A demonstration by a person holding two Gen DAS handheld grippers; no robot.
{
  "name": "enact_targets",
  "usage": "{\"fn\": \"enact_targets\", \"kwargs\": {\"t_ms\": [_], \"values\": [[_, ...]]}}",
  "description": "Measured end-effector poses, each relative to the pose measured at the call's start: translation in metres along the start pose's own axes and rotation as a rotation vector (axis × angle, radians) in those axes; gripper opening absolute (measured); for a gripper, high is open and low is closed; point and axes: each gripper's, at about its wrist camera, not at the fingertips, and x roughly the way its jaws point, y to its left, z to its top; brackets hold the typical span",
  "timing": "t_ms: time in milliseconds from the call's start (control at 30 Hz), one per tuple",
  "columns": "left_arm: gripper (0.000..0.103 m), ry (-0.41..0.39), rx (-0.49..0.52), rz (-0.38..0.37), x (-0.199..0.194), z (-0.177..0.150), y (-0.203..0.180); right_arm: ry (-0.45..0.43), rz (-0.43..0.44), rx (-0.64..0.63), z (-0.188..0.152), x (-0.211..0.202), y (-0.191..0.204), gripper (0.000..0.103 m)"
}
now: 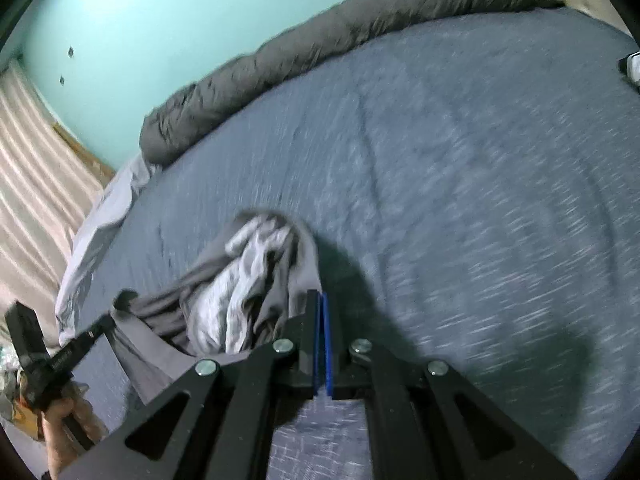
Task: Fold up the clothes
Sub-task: 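Grasp the garment's waistband with the left gripper and pull it flat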
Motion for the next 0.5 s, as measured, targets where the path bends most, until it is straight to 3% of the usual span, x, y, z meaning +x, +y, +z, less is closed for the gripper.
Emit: {"fn": "enact_targets", "kwargs": {"t_ms": [200,500], "values": [[0.003,-0.006,0.006,-0.058,0.003,-0.001,-0.025,-0.093,-0.008,0.06,0.024,-0.037,-0.021,0.001],[0.003,-0.011,0.018,-0.053,0.024,0.002,-0.043,-0.04,-0.003,0.151,0.03,-0.005,-0.055,0.001]]}}
